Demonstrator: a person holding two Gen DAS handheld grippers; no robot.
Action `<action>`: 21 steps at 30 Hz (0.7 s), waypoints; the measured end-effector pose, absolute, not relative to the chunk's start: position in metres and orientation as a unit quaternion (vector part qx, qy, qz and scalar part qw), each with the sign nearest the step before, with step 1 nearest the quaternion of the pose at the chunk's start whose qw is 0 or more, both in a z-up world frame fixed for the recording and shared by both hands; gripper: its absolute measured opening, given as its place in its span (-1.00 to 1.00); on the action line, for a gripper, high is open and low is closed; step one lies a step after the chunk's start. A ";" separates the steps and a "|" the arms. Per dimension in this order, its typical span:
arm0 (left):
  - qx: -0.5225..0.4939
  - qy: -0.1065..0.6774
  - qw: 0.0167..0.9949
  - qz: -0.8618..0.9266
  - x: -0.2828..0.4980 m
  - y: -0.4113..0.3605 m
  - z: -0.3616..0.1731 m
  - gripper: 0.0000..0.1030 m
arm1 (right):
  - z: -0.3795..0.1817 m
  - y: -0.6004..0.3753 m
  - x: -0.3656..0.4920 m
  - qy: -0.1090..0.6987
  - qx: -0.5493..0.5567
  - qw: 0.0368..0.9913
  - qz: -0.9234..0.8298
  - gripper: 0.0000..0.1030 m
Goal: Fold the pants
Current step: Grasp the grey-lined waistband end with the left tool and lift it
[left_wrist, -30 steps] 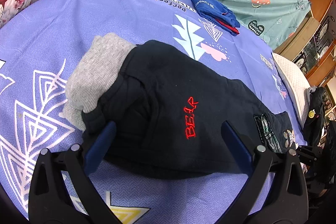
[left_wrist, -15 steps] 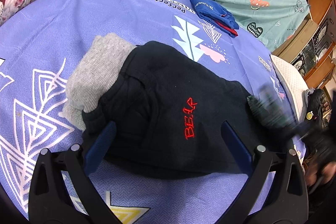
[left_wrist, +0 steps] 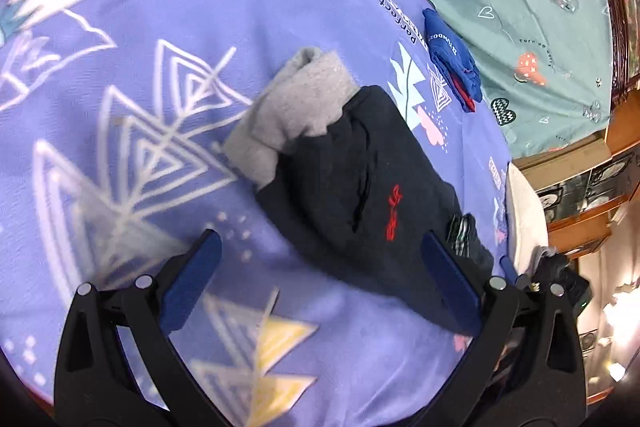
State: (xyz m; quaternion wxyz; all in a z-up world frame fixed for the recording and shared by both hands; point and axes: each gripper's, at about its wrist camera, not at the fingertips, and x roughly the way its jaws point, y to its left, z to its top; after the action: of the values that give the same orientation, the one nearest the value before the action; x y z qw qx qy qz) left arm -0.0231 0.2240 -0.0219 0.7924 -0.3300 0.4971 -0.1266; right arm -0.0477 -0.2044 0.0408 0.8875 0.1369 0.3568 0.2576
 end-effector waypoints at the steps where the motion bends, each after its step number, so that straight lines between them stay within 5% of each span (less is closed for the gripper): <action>1: -0.326 0.497 0.795 -0.124 -0.017 0.221 -0.023 0.96 | 0.036 -0.211 -0.046 0.355 0.147 0.888 0.252 0.58; 10: -0.385 0.481 0.781 -0.104 0.021 0.201 -0.033 0.87 | 0.031 -0.272 -0.058 0.321 0.230 0.902 0.177 0.97; 11: -0.393 0.473 0.782 -0.105 0.019 0.201 -0.034 0.69 | 0.030 -0.279 -0.058 0.320 0.238 0.902 0.163 0.97; 13: -0.423 0.469 0.767 -0.113 0.015 0.203 -0.045 -0.31 | 0.025 -0.289 -0.056 0.325 0.256 0.899 0.144 0.97; 17: -0.449 0.463 0.755 -0.118 0.012 0.204 -0.054 -0.26 | 0.019 -0.289 -0.051 0.336 0.271 0.887 0.164 0.97; 21: -0.453 0.461 0.755 -0.109 0.019 0.195 -0.049 0.23 | 0.018 -0.285 -0.051 0.340 0.271 0.881 0.184 0.97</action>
State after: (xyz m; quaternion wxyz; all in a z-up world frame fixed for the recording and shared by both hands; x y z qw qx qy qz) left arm 0.0188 0.1954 -0.0488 0.7554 -0.4528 0.4609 -0.1091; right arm -0.0507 -0.2852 0.0179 0.8813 0.2714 0.3401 0.1842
